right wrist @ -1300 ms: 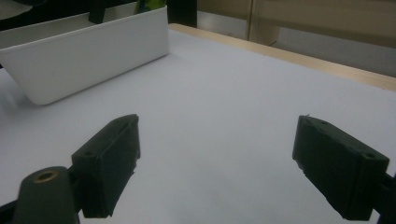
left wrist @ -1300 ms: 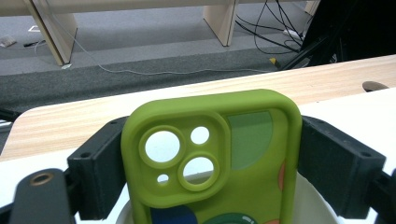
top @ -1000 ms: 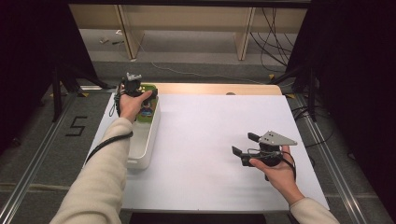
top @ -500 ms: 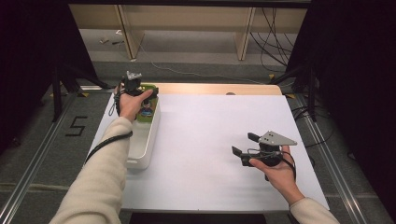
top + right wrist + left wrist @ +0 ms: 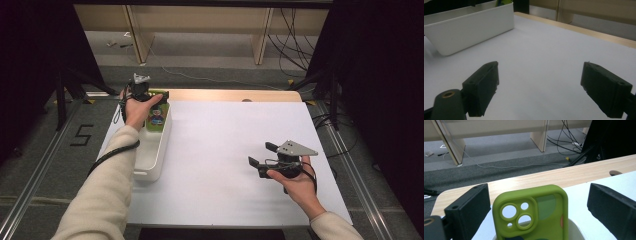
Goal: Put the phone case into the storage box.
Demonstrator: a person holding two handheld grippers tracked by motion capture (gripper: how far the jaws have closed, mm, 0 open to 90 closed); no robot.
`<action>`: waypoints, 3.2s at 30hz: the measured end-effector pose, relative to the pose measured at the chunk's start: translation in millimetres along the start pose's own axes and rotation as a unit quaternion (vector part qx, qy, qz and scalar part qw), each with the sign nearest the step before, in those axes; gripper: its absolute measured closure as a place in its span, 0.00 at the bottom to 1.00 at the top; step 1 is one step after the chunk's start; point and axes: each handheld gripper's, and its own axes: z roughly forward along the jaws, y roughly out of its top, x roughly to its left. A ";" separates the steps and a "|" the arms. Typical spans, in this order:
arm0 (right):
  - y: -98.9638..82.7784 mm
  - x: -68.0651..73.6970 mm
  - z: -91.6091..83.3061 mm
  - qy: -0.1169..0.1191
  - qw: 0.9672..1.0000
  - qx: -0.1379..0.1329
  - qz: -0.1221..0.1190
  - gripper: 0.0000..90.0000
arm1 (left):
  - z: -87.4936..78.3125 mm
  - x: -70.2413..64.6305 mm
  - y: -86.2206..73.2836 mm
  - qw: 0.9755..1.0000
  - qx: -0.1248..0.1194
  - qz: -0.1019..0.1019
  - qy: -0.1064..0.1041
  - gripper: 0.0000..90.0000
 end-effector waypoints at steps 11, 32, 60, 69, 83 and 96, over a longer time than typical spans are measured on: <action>0.3 -0.2 0.1 -0.002 1.000 0.000 0.001 0.18 | -16.1 1.3 -4.7 1.000 -0.006 -0.009 -0.010 0.06; 0.5 -1.1 0.3 -0.003 1.000 0.001 0.002 0.18 | -46.1 -10.3 -19.2 0.998 -0.010 -0.010 -0.059 0.07; 1.5 0.7 0.5 0.001 1.000 0.001 -0.002 0.18 | -113.5 -64.8 -62.8 0.988 -0.032 0.057 -0.143 0.08; 1.9 0.8 0.2 0.002 1.000 -0.001 -0.001 0.18 | -137.2 -73.3 -73.7 0.985 -0.043 0.059 -0.156 0.09; 1.8 1.4 0.6 0.001 1.000 0.001 -0.001 0.18 | -163.8 -77.1 -88.0 0.983 -0.049 0.061 -0.167 0.09; 2.5 1.2 -0.3 0.003 1.000 -0.001 -0.002 0.18 | -169.1 -78.5 -95.9 0.980 -0.053 0.071 -0.178 0.08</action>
